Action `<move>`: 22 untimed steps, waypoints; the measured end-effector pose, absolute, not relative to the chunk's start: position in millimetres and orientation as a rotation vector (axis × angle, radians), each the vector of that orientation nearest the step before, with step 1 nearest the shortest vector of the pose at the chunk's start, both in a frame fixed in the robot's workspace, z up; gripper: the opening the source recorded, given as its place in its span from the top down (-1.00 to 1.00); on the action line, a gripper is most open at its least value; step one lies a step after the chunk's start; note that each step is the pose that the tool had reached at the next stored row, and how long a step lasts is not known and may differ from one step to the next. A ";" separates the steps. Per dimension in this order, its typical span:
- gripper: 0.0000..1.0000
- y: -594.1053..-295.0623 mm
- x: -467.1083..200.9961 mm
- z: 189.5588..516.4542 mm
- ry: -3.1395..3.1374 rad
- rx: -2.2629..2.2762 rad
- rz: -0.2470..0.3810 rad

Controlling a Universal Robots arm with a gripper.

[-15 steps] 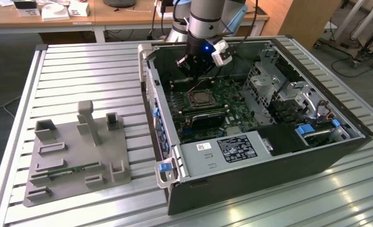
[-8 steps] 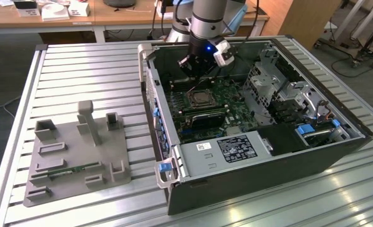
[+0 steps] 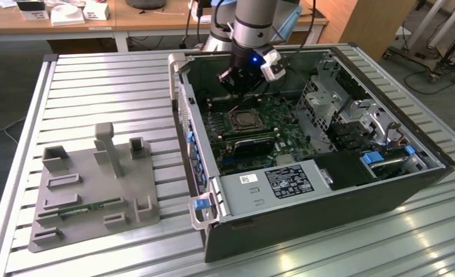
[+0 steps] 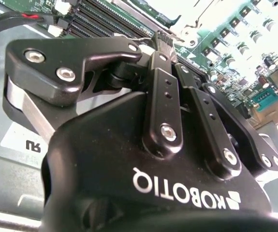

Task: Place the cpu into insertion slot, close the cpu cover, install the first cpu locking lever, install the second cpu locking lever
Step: 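Install the first cpu locking lever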

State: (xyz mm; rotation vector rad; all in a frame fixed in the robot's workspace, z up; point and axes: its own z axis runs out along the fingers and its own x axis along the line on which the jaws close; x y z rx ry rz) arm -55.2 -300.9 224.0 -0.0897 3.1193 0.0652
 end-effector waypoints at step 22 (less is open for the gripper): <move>0.79 -297.7 -41.1 208.1 3.119 -0.090 0.065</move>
